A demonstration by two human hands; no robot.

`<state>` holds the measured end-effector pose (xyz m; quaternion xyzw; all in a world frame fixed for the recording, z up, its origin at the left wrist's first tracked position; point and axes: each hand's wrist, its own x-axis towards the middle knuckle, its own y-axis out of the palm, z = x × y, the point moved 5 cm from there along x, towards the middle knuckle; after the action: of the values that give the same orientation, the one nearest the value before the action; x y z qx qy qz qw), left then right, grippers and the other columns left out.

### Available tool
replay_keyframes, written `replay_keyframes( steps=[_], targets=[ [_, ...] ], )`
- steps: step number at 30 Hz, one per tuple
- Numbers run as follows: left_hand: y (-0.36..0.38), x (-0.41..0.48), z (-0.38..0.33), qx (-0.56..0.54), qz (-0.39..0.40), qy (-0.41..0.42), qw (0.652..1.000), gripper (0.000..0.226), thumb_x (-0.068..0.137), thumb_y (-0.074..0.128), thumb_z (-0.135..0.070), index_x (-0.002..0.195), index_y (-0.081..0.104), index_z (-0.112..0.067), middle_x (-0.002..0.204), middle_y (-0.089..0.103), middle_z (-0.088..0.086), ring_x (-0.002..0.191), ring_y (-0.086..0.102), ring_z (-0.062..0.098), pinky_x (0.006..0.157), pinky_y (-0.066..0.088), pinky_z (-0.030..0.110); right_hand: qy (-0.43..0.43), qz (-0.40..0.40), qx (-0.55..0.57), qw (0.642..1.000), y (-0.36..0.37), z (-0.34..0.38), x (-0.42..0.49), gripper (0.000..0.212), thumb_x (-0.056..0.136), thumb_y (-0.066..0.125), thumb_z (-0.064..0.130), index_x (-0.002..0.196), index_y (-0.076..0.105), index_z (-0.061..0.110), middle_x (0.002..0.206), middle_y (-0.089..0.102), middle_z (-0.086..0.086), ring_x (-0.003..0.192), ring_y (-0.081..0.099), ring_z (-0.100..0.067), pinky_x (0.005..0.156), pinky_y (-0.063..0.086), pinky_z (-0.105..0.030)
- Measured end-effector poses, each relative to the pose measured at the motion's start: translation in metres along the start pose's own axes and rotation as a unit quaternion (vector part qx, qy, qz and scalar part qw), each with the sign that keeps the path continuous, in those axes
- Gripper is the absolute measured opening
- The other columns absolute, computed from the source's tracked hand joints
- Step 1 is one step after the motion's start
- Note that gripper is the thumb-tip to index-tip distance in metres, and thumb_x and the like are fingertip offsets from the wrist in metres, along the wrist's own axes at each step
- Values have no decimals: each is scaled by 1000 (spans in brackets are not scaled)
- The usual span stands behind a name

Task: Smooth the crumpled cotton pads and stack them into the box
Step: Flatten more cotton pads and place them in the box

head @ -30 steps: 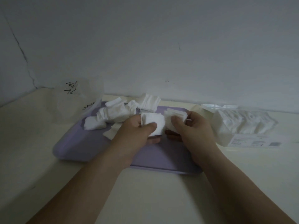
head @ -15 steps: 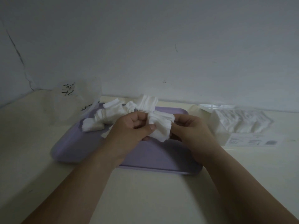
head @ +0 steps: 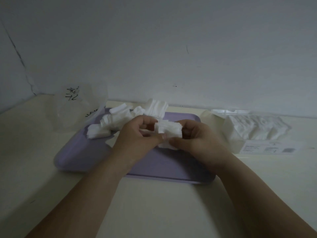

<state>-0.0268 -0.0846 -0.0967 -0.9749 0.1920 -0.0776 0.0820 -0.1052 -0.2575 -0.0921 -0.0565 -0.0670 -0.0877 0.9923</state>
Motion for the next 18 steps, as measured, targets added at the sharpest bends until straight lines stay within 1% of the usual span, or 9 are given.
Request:
replay_keyframes(
  steps=[2, 3, 6, 7, 9, 11, 13, 15, 18],
  targets=[
    [2, -2, -1, 26, 30, 13, 999, 52, 72, 93, -19, 116, 69, -32, 110, 74, -3, 99, 74, 16, 90, 62, 36, -1, -3, -47, 999, -4, -4, 2, 25, 88, 73, -10, 109, 72, 4, 107, 79, -13, 97, 74, -20, 96, 58, -40],
    [5, -3, -2, 33, 51, 21, 998, 49, 74, 91, -16, 116, 71, -30, 109, 76, -3, 99, 75, 17, 91, 62, 39, -3, 0, -68, 998, -4, -4, 2, 25, 89, 71, -10, 109, 73, 5, 106, 80, -11, 97, 74, -17, 96, 58, -38],
    [12, -5, -3, 64, 65, 40, 995, 32, 69, 85, -26, 99, 77, -24, 90, 80, 0, 90, 76, 28, 88, 61, 52, -27, -31, -149, 988, -6, -2, 2, 33, 91, 69, -6, 116, 72, 15, 110, 80, 3, 104, 74, -10, 101, 58, -37],
    [13, -5, -3, 67, 59, 38, 995, 31, 66, 83, -28, 96, 77, -24, 87, 80, 0, 89, 75, 30, 87, 60, 52, -25, -38, -164, 985, -5, -2, 1, 40, 88, 70, -3, 120, 70, 20, 113, 78, 6, 107, 73, -8, 104, 56, -38],
    [13, -4, -2, 65, 60, 34, 996, 35, 61, 86, -28, 96, 78, -24, 87, 80, 0, 91, 75, 31, 88, 60, 51, 4, -38, -151, 988, -1, -5, 2, 64, 70, 76, 9, 131, 65, 22, 122, 74, 7, 114, 70, -8, 107, 54, -37],
    [13, -4, -2, 60, 71, 34, 995, 41, 60, 91, -22, 100, 78, -23, 90, 80, 0, 92, 76, 28, 88, 60, 47, 33, -40, -97, 994, 2, -11, 4, 79, 59, 77, 18, 136, 63, 20, 127, 72, 3, 116, 69, -10, 100, 55, -31],
    [13, -5, -3, 47, 77, 28, 996, 44, 65, 94, -11, 103, 77, -22, 91, 80, 0, 87, 76, 19, 81, 61, 39, 43, -57, -35, 997, 7, -9, 4, 60, 79, 77, 11, 137, 62, 16, 128, 71, 0, 116, 68, -11, 93, 54, -25],
    [14, -7, -5, 48, 85, 24, 995, 41, 70, 92, -8, 104, 76, -23, 90, 80, -2, 81, 74, 13, 71, 57, 30, 40, -101, -30, 994, 8, -7, 3, 40, 96, 71, 18, 135, 64, 16, 125, 72, 2, 114, 69, -10, 95, 55, -28],
    [18, -9, -8, 67, 91, 38, 993, 36, 70, 89, -11, 101, 76, -25, 86, 79, -3, 70, 66, 10, 62, 50, 29, 18, -155, -120, 980, 8, -6, 2, 39, 97, 70, 33, 132, 66, 18, 120, 74, 4, 108, 70, -7, 96, 57, -29]
  ],
)
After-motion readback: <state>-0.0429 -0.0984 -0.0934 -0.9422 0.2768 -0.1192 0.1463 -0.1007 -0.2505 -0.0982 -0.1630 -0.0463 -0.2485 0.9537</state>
